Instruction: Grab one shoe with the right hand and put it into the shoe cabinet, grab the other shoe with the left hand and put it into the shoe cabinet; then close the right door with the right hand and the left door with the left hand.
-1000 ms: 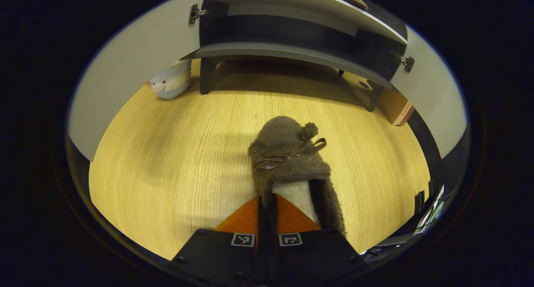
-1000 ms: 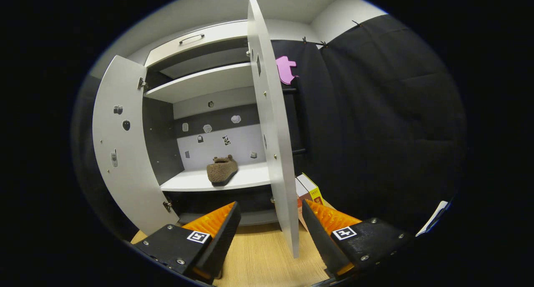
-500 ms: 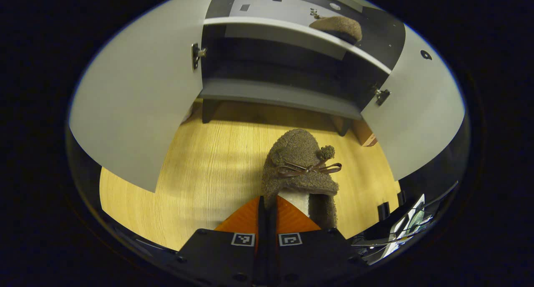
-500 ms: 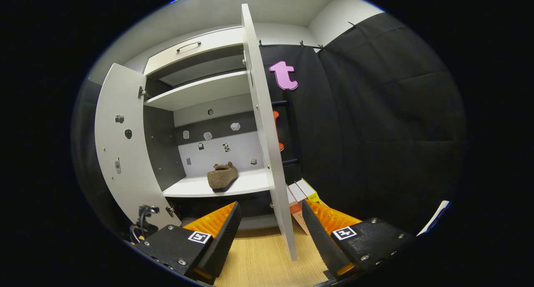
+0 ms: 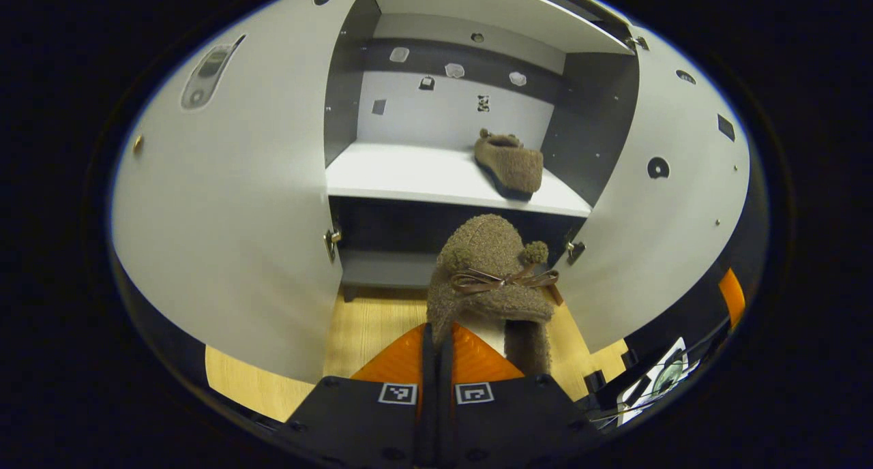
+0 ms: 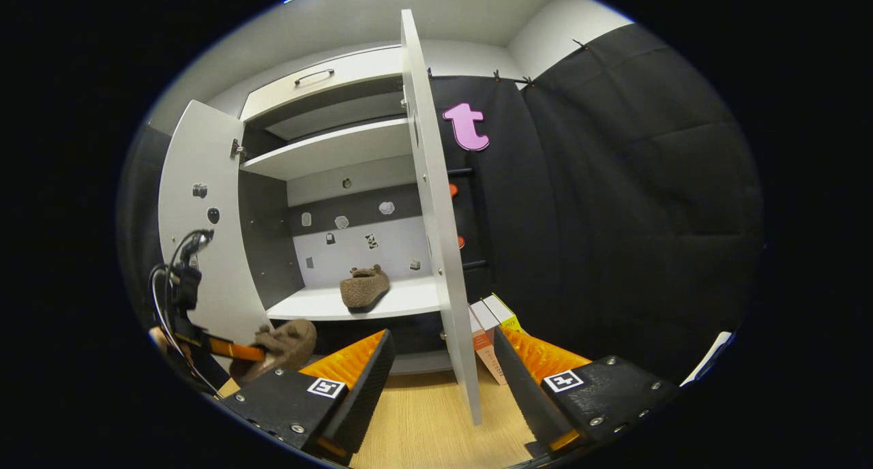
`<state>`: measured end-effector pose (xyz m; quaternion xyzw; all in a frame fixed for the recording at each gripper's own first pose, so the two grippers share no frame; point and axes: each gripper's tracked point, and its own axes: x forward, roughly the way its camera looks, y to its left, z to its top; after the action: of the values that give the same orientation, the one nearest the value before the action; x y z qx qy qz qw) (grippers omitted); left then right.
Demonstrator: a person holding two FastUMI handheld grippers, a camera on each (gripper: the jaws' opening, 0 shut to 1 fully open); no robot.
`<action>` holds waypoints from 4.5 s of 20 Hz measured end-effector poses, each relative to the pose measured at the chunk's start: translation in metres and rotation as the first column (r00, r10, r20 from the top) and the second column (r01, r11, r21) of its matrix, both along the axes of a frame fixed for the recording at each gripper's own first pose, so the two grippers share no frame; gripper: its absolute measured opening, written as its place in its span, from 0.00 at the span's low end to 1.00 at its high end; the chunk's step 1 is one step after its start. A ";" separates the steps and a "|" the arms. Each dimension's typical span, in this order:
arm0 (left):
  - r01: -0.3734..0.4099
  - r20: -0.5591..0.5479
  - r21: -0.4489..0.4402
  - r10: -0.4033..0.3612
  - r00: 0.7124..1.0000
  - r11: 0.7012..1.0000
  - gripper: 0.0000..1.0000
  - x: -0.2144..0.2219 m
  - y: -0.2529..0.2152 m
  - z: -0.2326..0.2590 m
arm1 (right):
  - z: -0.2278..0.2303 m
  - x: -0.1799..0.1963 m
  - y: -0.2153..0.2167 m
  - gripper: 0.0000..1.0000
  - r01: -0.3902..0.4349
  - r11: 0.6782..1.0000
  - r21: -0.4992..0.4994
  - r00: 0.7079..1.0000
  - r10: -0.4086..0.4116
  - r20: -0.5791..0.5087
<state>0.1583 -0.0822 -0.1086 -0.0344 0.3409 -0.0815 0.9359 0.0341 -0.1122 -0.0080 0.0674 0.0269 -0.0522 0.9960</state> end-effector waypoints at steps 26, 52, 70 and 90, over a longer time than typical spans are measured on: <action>-0.119 0.146 -0.018 0.120 0.982 0.993 0.06 0.261 0.015 0.108 | 0.024 0.014 -0.080 0.90 0.134 0.991 -0.024 0.991 -0.133 0.016; -0.137 0.343 0.039 0.116 0.932 0.990 0.86 0.218 0.005 0.168 | 0.016 0.042 -0.116 0.91 0.090 0.996 -0.006 0.996 -0.090 -0.012; -0.272 0.598 -0.002 0.219 0.771 0.962 0.97 -0.017 0.039 0.260 | -0.018 0.089 -0.105 0.90 -0.079 0.996 -0.036 0.994 0.076 -0.079; -0.419 0.617 0.016 0.321 0.719 0.908 0.96 -0.126 0.125 0.255 | -0.023 0.122 0.029 0.88 -0.260 0.965 -0.024 0.964 0.258 -0.059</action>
<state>0.0323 0.0430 0.1468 -0.0019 0.0173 0.1274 0.9917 0.1562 -0.0835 -0.0305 0.0463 0.0624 0.0761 0.9941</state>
